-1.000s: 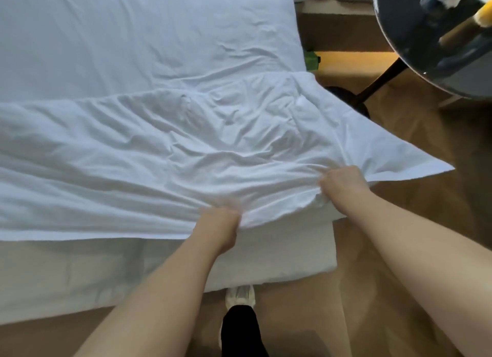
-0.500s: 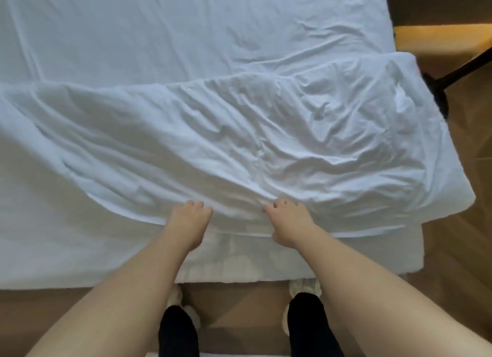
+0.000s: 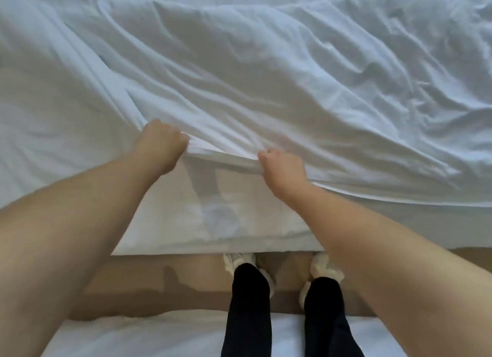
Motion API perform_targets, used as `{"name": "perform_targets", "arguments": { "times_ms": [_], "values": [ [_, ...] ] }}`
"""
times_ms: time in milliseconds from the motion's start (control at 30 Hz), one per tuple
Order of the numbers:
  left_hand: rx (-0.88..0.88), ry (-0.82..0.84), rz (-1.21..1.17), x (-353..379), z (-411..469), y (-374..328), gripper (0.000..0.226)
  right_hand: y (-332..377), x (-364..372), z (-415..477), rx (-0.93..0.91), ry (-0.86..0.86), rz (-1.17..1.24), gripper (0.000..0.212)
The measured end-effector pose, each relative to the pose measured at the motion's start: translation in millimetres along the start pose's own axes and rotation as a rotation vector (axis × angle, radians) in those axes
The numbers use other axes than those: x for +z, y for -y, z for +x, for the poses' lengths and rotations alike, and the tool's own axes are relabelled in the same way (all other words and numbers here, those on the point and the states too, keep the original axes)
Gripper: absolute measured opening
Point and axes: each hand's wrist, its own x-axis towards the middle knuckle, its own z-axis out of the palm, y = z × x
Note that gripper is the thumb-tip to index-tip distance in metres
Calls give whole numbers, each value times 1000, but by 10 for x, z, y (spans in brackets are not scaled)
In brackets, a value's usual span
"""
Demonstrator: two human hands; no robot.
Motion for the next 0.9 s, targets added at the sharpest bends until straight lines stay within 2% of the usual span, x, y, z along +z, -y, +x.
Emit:
{"name": "perform_targets", "arguments": {
  "times_ms": [100, 167, 267, 400, 467, 533, 600, 733, 900],
  "values": [
    [4, 127, -104, -189, -106, 113, 25, -2, -203, -170, -40, 76, 55, 21],
    [68, 235, -181, -223, -270, 174, 24, 62, -332, -328, -98, 247, 104, 18],
    [180, 431, -370, -113, -542, 81, 18, 140, -356, -447, -191, 494, 92, 28],
    [243, 638, -587, 403, -801, -423, 49, 194, -109, -490, -192, 668, -131, 27],
    [225, 682, -542, 673, -910, -630, 68, 251, 73, -550, -180, 718, -236, 51],
    [232, 604, -519, 841, -1020, -705, 73, 349, 181, -604, -190, 696, -222, 62],
    [206, 485, -565, 885, -1128, -569, 74, 497, 162, -624, -183, 637, -150, 63],
    [117, 318, -527, 951, -1250, 68, 71, 1074, -62, -537, -141, 569, -1, 65],
    [60, 197, -413, 1321, -1111, 962, 66, 2201, -239, -78, -85, 382, 304, 68]
  ]
}}
